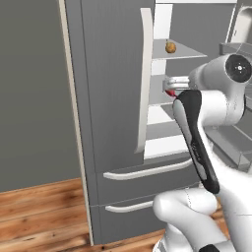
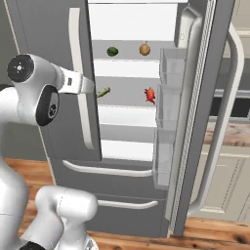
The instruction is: Gather the onion and avocado from the fridge and place them on a tray on the dining counter. Then gather the fishs from the fridge and place them on the other tray.
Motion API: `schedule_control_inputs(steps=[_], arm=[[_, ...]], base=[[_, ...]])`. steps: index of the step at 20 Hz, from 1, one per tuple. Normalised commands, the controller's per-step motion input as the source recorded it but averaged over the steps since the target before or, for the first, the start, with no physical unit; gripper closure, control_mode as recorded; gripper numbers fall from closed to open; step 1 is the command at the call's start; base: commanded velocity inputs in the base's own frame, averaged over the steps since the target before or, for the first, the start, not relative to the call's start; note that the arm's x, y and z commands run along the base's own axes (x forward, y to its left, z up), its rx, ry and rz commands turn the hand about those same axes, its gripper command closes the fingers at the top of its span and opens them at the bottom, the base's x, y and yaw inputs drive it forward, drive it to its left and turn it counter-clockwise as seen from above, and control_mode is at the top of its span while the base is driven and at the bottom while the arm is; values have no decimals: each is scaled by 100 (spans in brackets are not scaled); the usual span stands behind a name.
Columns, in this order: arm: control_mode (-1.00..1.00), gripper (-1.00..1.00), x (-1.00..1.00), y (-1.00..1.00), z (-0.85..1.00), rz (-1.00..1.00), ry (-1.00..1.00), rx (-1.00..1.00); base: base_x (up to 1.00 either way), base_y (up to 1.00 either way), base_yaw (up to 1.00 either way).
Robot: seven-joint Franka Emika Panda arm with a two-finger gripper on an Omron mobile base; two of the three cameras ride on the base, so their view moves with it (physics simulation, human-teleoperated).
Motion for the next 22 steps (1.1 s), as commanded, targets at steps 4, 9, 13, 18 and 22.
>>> schedule_control_inputs(steps=[4, 9, 13, 18, 22], arm=[[-100, -100, 1, 3, -5, 18, 11, 19], [-100, -100, 21, 29, 4, 2, 9, 2], [-100, -100, 29, 43, 9, 0, 13, -9], [-100, -100, 28, 22, 0, 0, 0, -13], [-100, -100, 36, 0, 0, 1, -13, -10]], base=[[0, 0, 0], [0, 0, 0], [0, 0, 0], [0, 0, 0], [0, 0, 0]])
